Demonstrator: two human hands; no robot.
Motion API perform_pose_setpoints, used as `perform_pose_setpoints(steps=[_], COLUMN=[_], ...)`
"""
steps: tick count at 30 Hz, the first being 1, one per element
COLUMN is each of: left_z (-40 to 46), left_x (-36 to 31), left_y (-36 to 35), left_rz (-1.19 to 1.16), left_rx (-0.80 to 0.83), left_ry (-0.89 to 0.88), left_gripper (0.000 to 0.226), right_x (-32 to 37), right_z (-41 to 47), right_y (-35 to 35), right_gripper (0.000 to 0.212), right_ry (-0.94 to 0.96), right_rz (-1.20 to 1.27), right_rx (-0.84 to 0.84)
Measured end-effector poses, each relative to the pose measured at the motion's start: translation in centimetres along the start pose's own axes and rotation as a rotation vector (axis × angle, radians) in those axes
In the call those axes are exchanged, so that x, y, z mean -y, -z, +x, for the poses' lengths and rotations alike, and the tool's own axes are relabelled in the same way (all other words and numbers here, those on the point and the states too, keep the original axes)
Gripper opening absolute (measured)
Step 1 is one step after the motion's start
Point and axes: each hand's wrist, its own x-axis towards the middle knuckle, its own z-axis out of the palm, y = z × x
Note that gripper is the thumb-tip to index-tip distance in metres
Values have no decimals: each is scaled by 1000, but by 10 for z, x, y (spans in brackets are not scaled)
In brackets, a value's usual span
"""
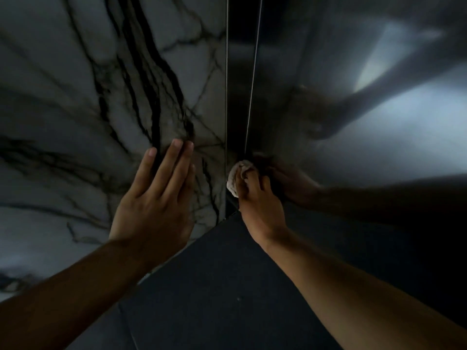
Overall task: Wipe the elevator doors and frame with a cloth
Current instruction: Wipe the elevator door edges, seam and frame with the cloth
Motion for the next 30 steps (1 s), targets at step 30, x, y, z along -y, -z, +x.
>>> perform_pose_setpoints(steps=[30], left_z=[-81], left_x=[-130], left_y=[-43], left_rz=[-391], left_rx=[617], left_ry=[-131], left_gripper=[67], right_x=[5], right_z=[-59], right_y=[-93], right_gripper=[52], right_ry=[-275], right_rz=[140], right_rx=[404])
